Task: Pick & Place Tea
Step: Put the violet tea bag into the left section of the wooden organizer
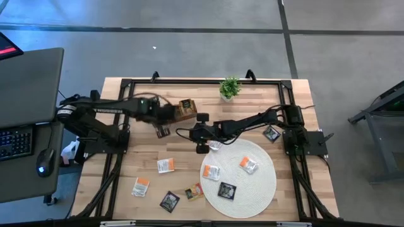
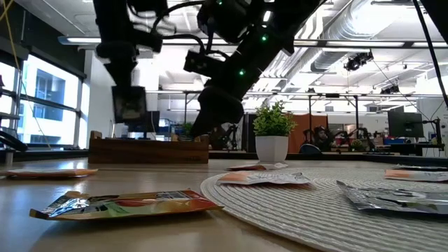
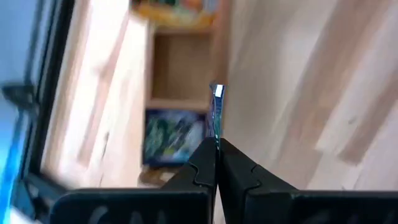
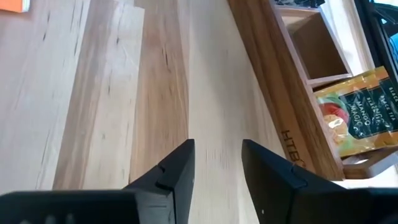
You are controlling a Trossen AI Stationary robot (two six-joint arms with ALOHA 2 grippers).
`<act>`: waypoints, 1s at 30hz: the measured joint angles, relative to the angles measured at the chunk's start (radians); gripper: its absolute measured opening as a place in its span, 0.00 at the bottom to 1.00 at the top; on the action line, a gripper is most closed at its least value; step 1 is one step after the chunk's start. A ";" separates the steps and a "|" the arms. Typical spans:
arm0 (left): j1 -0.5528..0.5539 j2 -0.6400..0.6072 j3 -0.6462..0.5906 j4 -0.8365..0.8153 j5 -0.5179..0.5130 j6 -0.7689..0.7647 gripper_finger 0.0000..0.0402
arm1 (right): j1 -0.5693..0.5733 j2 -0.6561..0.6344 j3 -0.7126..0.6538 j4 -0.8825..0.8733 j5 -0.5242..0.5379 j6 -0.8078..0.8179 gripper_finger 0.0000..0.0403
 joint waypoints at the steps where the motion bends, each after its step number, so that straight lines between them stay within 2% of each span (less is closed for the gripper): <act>1: 0.035 0.000 -0.002 -0.017 0.011 0.012 0.00 | 0.000 0.000 0.000 0.000 -0.001 0.000 0.32; 4: 0.136 0.000 -0.028 -0.064 0.047 0.062 0.00 | 0.000 0.000 0.000 -0.002 -0.008 0.001 0.32; 6: 0.192 0.002 -0.056 -0.038 0.103 0.107 0.00 | 0.000 0.000 0.000 -0.003 -0.008 0.001 0.32; 8: 0.231 0.002 -0.081 -0.007 0.157 0.146 0.00 | 0.000 0.000 0.000 -0.003 -0.008 0.001 0.32; 11: 0.267 0.002 -0.110 0.030 0.169 0.209 0.00 | 0.000 0.000 0.000 -0.003 -0.008 0.000 0.32; 17: 0.291 0.017 -0.132 0.093 0.211 0.295 0.00 | -0.005 0.000 0.000 -0.003 -0.012 0.000 0.32; 25: 0.291 0.053 -0.132 0.112 0.190 0.316 0.01 | -0.005 0.000 0.000 -0.002 -0.012 0.000 0.32; 30: 0.291 0.100 -0.132 0.124 0.143 0.319 0.12 | -0.005 0.000 0.000 0.000 -0.016 0.000 0.32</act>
